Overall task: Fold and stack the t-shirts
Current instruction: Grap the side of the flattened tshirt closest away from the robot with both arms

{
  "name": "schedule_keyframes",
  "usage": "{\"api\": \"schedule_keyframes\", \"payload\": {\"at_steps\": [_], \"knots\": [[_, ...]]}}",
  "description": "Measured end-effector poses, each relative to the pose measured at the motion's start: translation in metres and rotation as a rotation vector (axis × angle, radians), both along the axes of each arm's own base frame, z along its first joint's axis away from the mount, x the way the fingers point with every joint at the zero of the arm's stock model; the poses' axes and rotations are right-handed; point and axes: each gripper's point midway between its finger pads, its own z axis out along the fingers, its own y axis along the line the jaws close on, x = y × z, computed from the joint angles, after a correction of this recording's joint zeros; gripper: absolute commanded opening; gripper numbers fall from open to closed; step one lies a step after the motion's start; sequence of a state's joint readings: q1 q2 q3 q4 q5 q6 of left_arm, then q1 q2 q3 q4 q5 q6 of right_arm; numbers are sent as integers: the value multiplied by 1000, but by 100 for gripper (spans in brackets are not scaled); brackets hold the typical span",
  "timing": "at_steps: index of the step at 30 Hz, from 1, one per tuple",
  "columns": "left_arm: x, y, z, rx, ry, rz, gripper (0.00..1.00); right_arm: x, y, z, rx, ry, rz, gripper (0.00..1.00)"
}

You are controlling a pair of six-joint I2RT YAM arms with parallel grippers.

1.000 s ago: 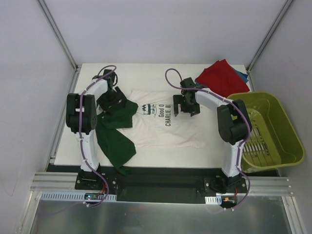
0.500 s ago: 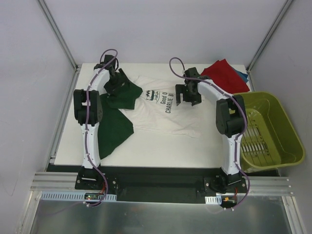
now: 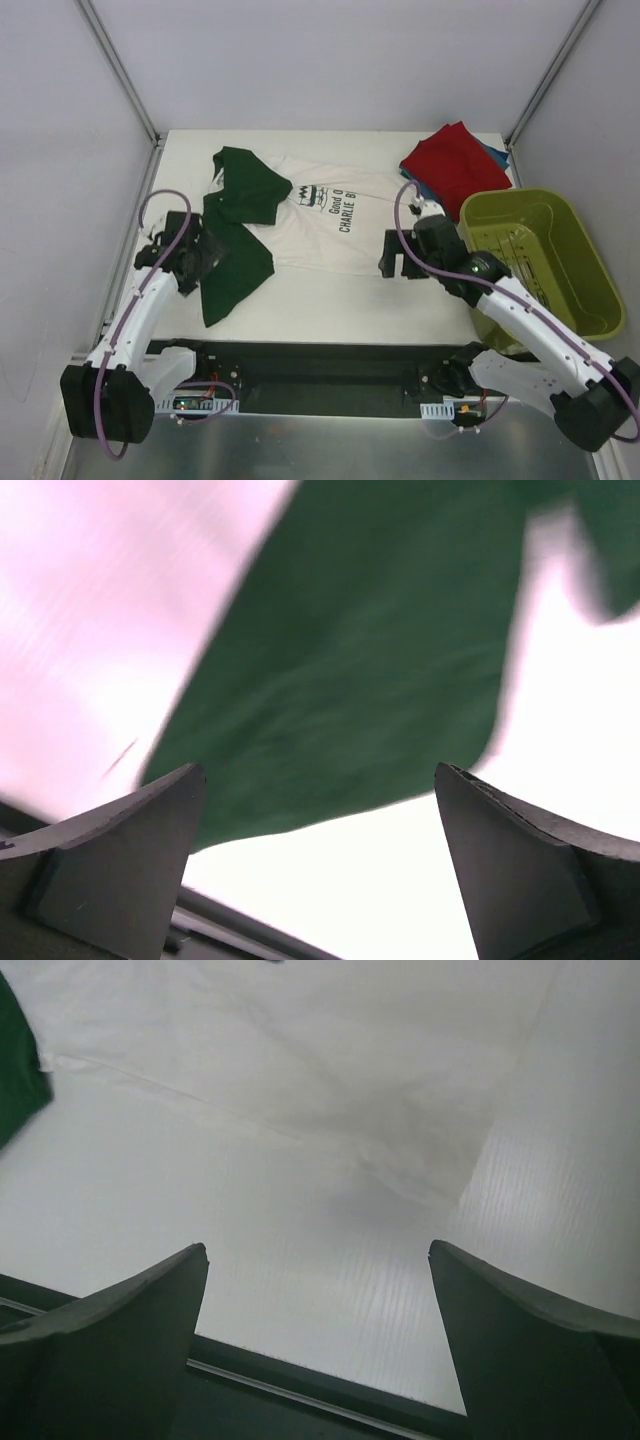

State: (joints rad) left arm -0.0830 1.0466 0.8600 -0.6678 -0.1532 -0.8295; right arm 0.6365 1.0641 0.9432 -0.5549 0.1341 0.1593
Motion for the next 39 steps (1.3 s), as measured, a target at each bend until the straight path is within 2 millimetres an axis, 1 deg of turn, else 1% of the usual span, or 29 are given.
{"api": "schedule_keyframes", "payload": {"at_steps": [1,2,4,6,7,10,11,13,14,15,17,18,20,21,24,27,30,33,37,39], "knots": [[-19,4,-19,2,43,34,99,-11,-7,-7,6,5,-19,97],[-33,7,-35,1,85,56,98,-22,-15,-17,4,23,-40,97],[-64,12,-71,3,183,110,94,-39,-28,-34,-10,59,-82,97],[-84,14,-89,-4,229,154,92,-51,-39,-44,-21,82,-119,97],[-89,14,-93,-10,231,172,90,-55,-44,-47,-22,83,-135,97],[-95,17,-99,-25,215,232,80,-63,-53,-43,3,60,-177,97],[-96,19,-102,-23,215,249,71,-64,-56,-41,16,49,-189,97],[-97,22,-109,-25,230,286,64,-66,-59,-40,32,36,-204,97],[-98,23,-113,-24,245,297,54,-68,-60,-40,35,34,-212,97],[-98,23,-115,-23,261,299,51,-69,-62,-42,33,36,-217,97],[-97,24,-117,-20,299,297,40,-71,-64,-45,24,46,-225,97],[-97,24,-118,-19,311,300,26,-71,-65,-47,17,52,-227,97],[-97,24,-119,-13,350,298,11,-72,-66,-51,6,65,-231,97],[-95,23,-119,-18,351,292,0,-73,-66,-52,0,73,-233,97],[-87,19,-119,-39,330,280,0,-74,-66,-58,-17,98,-240,97],[-85,16,-116,-58,299,262,0,-75,-66,-65,-31,126,-247,97],[-86,4,-113,-128,249,227,0,-79,-67,-77,-53,166,-255,97],[-88,-3,-102,-171,192,220,0,-80,-69,-88,-91,206,-271,97],[-95,-1,-86,-188,132,259,0,-74,-68,-102,-144,242,-291,98],[-99,1,-78,-189,106,287,0,-71,-67,-109,-177,266,-296,95]]}}
